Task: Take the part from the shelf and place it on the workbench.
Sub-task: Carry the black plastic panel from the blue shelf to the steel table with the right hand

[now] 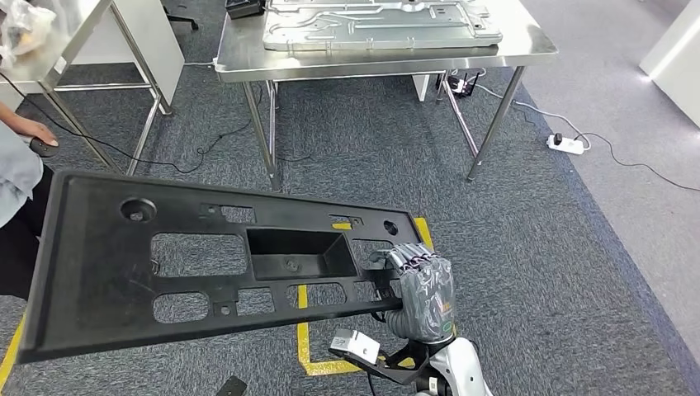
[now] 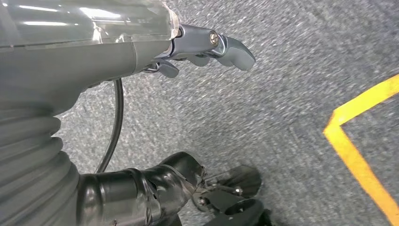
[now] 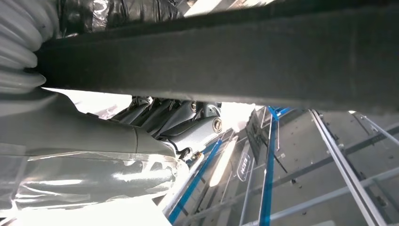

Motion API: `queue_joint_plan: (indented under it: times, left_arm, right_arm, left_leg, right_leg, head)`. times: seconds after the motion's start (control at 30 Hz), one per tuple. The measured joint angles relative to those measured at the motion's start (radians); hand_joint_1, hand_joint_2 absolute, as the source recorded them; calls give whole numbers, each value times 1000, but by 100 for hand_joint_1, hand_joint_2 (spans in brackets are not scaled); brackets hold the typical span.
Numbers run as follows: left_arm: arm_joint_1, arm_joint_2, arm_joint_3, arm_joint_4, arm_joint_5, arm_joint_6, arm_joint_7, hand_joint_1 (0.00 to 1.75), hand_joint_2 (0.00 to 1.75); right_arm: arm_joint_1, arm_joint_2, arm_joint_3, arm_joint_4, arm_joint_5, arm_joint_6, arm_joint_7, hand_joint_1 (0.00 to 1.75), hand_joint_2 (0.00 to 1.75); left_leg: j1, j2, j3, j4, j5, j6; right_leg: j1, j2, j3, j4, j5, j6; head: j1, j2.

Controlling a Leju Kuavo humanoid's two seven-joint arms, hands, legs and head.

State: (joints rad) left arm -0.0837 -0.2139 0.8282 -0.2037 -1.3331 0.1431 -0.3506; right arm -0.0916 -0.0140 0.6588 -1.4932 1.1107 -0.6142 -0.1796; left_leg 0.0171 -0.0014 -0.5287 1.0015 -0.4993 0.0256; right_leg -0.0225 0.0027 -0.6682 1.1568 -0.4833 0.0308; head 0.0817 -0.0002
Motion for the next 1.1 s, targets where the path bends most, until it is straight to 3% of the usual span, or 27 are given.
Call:
queue_joint_plan:
  times: [0.07,0.17,0.23,0.3,0.37,0.4,0.43,0.47,0.53,0.57,0.63,0.73,0.8,0.87,0.9,0.93,0.97,1.03,1.1]
  left_arm:
    - [-2,0,0,0,-1,0,0,0,175]
    - [-6,0,-1,0,-3,-2,0,0,175]
    - [-8,0,-1,0,-6,-3,1,0,175]
    - [-10,0,-3,0,-7,-4,1,0,175]
    - [-10,0,-5,0,-9,-8,2,0,175]
    - [-9,0,-5,0,-10,-9,2,0,175]
    - [-9,0,-6,0,-11,-11,3,0,175]
    - [-10,0,-6,0,-12,-12,3,0,175]
    - [-12,0,-6,0,-12,-12,4,0,175]
    - [-13,1,-7,0,-12,-13,4,0,175]
    - [-16,1,-7,0,-12,-14,5,0,175]
    - [-15,0,-7,0,-12,-14,6,0,175]
    - [-17,-1,-7,0,-12,-14,6,0,175]
    - [-18,-2,-8,0,-12,-14,6,0,175]
    - [-17,-3,-8,0,-12,-14,6,0,175]
    - [-17,-4,-8,0,-12,-14,6,0,175]
    - [-16,-4,-8,0,-12,-14,6,0,175]
    - [-16,-5,-8,0,-12,-14,7,0,175]
    - [-18,-6,-8,0,-12,-14,8,0,175]
  right_arm:
    - [-3,0,0,-3,4,-1,3,175,175]
    - [-7,-2,0,-8,12,-2,10,175,175]
    - [-14,-3,-1,-13,18,-1,15,175,175]
    - [-27,-3,-1,-17,27,2,20,175,175]
    - [-43,-3,-1,-18,38,10,26,175,175]
    - [-50,-3,-2,-18,42,15,28,175,175]
    - [-57,-3,-2,-18,45,20,30,175,175]
    - [-65,-2,-2,-18,47,25,31,175,175]
    - [-80,0,-1,-18,47,29,31,175,175]
    - [-86,1,-1,-18,47,31,31,175,175]
    - [-93,2,-1,-18,47,35,32,175,175]
    - [-100,2,-1,-19,47,37,33,175,175]
    - [-105,2,-1,-20,48,37,33,175,175]
    - [-105,2,-1,-20,48,37,32,175,175]
    - [-105,2,-1,-19,48,38,33,175,175]
    - [-104,1,-1,-18,48,38,33,175,175]
    - [-105,1,-1,-18,48,38,33,175,175]
    - [-107,1,-1,-17,48,38,35,175,175]
    - [-109,1,-1,-16,47,39,38,175,175]
  left_leg:
    - [-3,-1,7,7,-15,-12]
    - [-3,0,10,5,-24,-28]
    - [0,1,3,32,-42,-37]
    - [2,1,-50,136,-85,-42]
    - [2,1,-131,265,-118,-43]
    - [2,1,-157,294,-110,-42]
    - [1,1,-164,283,-81,-39]
    - [-1,1,-154,236,-37,-33]
    - [-8,1,-110,110,38,-15]
    - [-13,1,-90,64,51,-8]
    - [-20,1,-74,32,45,0]
    - [-12,0,-52,-1,47,6]
    - [-7,2,-34,-17,46,11]
    - [-6,3,-25,-17,37,13]
    - [-5,3,-19,-16,31,12]
    - [-3,2,-13,-14,24,10]
    - [1,1,-5,-11,15,6]
    - [5,-2,9,0,-7,-8]
    - [4,-4,13,9,-24,-24]
  right_leg:
    - [3,-1,39,-91,31,-7]
    - [8,2,48,-108,19,-27]
    - [6,3,58,-116,15,-41]
    - [7,1,69,-121,9,-53]
    - [11,2,77,-121,1,-60]
    - [13,4,84,-121,-4,-62]
    - [15,5,91,-121,-9,-63]
    - [17,7,101,-121,-15,-63]
    - [21,9,115,-121,-27,-60]
    - [21,9,118,-121,-31,-56]
    - [19,7,118,-125,-35,-46]
    - [19,3,119,-115,-46,-31]
    - [16,1,75,-27,-83,-22]
    - [9,1,-7,100,-123,-11]
    - [5,1,-37,136,-121,-6]
    - [0,1,-49,135,-99,-1]
    - [-4,0,-42,95,-58,4]
    - [-11,-3,2,-29,19,14]
    - [-9,-4,31,-94,36,6]
  head:
    - [0,0]
    - [-2,0]
    - [-2,0]
    - [-3,0]
    - [-3,0]
    - [-3,0]
    - [-3,0]
    - [-3,0]
    - [-2,0]
    - [-3,0]
    - [-3,0]
    - [-3,0]
    - [-2,0]
    - [-2,0]
    - [-2,0]
    - [-2,0]
    - [-2,0]
    - [-1,0]
    - [0,0]
